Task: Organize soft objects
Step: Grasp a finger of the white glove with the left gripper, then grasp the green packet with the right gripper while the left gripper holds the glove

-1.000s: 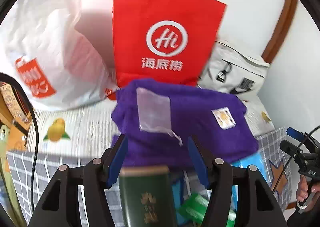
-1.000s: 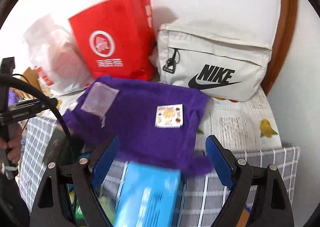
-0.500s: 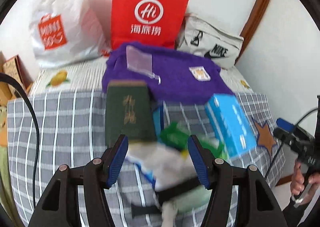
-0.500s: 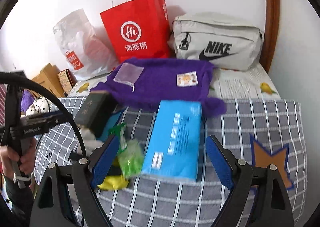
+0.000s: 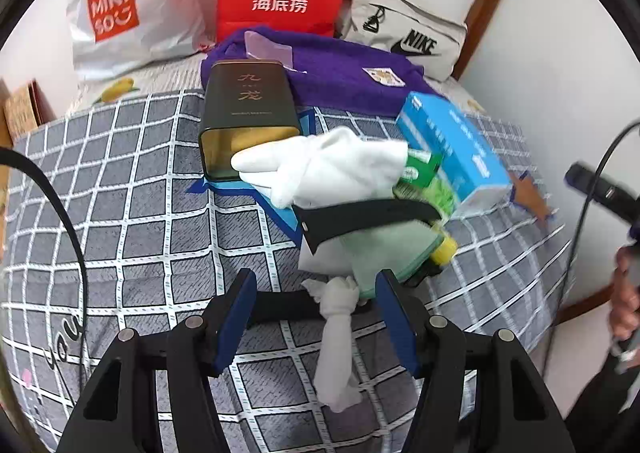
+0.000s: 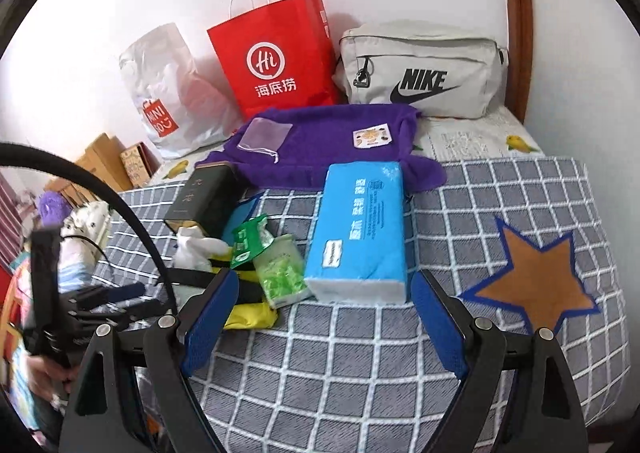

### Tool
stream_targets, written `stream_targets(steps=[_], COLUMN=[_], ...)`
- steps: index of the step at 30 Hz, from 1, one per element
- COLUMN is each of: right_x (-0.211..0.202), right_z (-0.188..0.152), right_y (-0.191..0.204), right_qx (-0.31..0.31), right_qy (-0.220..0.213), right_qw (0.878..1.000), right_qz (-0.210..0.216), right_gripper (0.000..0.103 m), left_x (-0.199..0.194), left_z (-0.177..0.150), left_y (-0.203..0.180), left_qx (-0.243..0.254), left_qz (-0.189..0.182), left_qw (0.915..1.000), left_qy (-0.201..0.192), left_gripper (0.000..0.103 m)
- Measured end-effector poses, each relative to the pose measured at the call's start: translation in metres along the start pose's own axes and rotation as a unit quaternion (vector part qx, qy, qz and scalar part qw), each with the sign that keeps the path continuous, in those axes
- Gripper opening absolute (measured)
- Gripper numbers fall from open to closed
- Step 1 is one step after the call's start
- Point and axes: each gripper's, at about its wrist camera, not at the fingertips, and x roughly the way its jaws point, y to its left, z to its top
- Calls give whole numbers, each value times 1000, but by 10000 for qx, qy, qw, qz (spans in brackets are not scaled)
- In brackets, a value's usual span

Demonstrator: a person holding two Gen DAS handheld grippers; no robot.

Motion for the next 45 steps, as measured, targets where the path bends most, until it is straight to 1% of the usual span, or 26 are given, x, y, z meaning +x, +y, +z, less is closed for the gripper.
stream_targets(steps=[2,4,6,8,11,13,16,17,20,22,25,29,33,35,37,41,45], right_x=[-3,-5,-6,-6,-3,0,6,9,13,15,17,17,20,24,30,51,77], right_z=[-4,-7,-9,-11,-14,-16,-18,-19,-19,-20,-22,-21,-20,-18,-15,-3,17], right_y=[-2,-3,-2,-4,-6,-6,-6,-5,-4,-2,2,9,21,30,42,61,73], right_qx=[97,89,46,44,60,70,65,61,56,55,-4,-54,-182,-290,-460,-799,-1205], right_qy=[-24,-31,-36,-18,41,78,136,171,221,261,290,261,226,194,166,236,326], right_qw=[9999,9999,10000,10000,10000,9999,9999,9998,9997,9996,9996,9995,9993,9988,9979,9956,9918], right_qz=[86,72,7,-8,15,10,49,54,68,79,67,144,256,340,415,423,272], right_gripper=[88,88,88,88,88,88,88,88,88,88,88,88,88,88,88,88,88], left_x=[5,13,20,25,32,34,36,36,33,26,13,3,9,13,16,21,22], left_z=[-3,-6,-9,-11,-12,-14,-15,-15,-14,-14,-12,-13,-17,-18,-19,-21,-22], left_y=[-5,-9,-11,-14,-17,-19,-23,-23,-17,-13,-3,25,49,57,62,65,68], left_qx=[126,228,317,385,525,599,710,735,686,680,647,332,8,-103,-181,-230,-264], left_qz=[62,144,228,149,106,12,-79,-86,-226,-228,-90,165,423,487,453,414,308], left_qw=[9999,9996,9992,9991,9984,9980,9972,9970,9973,9974,9979,9992,9990,9987,9988,9989,9992], left_qy=[-6,43,107,116,191,195,212,209,152,85,-51,-171,-125,-89,-70,-50,-45], left_gripper=[59,59,52,51,44,39,26,18,17,17,17,17,17,17,17,17,17])
